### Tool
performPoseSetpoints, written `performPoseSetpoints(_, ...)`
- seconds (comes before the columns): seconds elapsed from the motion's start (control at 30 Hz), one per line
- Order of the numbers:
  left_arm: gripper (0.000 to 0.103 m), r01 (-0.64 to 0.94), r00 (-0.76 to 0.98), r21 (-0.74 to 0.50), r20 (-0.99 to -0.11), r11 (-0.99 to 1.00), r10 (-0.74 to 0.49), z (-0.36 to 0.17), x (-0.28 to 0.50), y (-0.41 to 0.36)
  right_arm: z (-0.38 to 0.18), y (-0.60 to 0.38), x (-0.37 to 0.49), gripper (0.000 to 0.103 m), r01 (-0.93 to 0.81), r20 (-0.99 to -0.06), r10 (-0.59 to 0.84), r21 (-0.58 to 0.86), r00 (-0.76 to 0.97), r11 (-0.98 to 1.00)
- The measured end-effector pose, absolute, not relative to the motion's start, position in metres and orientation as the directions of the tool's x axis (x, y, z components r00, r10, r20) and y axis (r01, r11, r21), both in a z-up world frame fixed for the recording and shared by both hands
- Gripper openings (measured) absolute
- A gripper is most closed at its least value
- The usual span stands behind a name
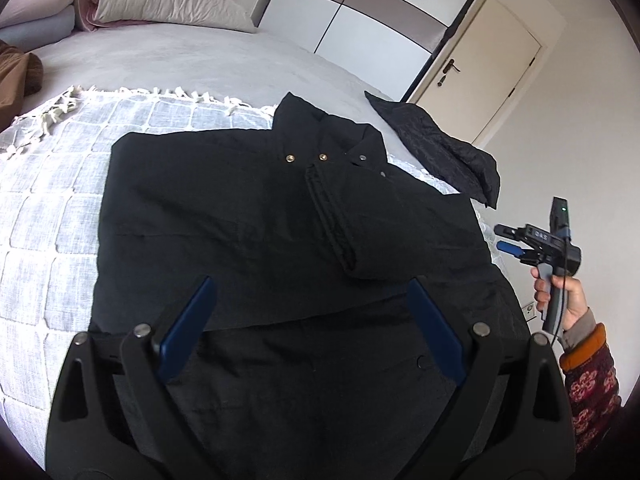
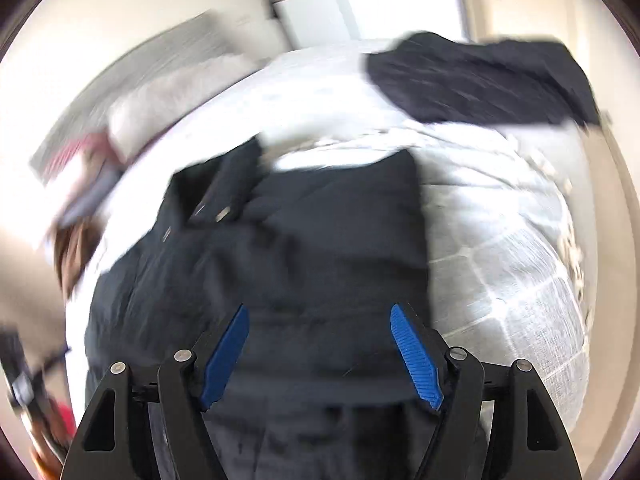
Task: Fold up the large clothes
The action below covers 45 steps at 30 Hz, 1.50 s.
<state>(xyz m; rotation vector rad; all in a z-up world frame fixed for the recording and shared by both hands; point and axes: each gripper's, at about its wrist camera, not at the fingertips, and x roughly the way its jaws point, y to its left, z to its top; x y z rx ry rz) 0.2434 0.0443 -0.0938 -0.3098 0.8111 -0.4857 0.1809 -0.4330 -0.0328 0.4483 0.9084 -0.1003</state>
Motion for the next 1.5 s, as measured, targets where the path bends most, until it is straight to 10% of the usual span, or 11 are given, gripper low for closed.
performPoseSetpoints(0.13, 0.096, 0.283, 0.586, -0.420, -0.636, 0.862, -0.502, -0.104, 0.247, 0.041, -0.069, -0.462, 0.203, 0.071, 0.387, -0.818, 0.079, 0.353, 0.570, 0.852)
performPoseSetpoints(0.33, 0.096, 0.157, 0.613, -0.431, -0.663, 0.889, -0.430, -0.119, 0.261, 0.076, -0.088, -0.457, 0.217, 0.019, 0.391, -0.795, 0.071, 0.371, 0.602, 0.843)
performPoseSetpoints(0.6, 0.095, -0.080, 0.674, -0.421, -0.691, 0.904, -0.262, -0.126, 0.296, 0.169, -0.074, -0.463, 0.213, 0.023, 0.319, -0.764, 0.067, 0.345, 0.642, 0.883)
performPoseSetpoints(0.87, 0.058, -0.122, 0.514, -0.612, -0.713, 0.782, -0.478, -0.184, 0.373, 0.169, -0.104, -0.478, 0.227, 0.037, 0.361, -0.751, 0.170, 0.487, 0.639, 0.795)
performPoseSetpoints(0.93, 0.019, -0.109, 0.510, -0.657, -0.681, 0.746, -0.525, -0.182, 0.378, 0.160, -0.100, -0.465, 0.232, 0.031, 0.354, -0.765, 0.109, 0.413, 0.634, 0.839)
performPoseSetpoints(1.03, 0.012, -0.080, 0.614, -0.553, -0.683, 0.829, -0.396, -0.143, 0.369, 0.144, -0.078, -0.437, 0.234, 0.014, 0.307, -0.758, -0.009, 0.253, 0.652, 0.917)
performPoseSetpoints(1.27, 0.014, 0.025, 0.791, -0.387, -0.555, 0.922, -0.255, -0.072, 0.338, 0.124, -0.014, -0.409, 0.215, 0.012, 0.242, -0.560, -0.109, 0.168, 0.822, 0.956)
performPoseSetpoints(1.5, 0.057, -0.067, 0.644, -0.088, -0.764, 0.994, -0.024, -0.158, 0.352, 0.123, -0.105, -0.434, 0.250, 0.046, 0.365, -0.796, -0.149, 0.095, 0.586, 0.926)
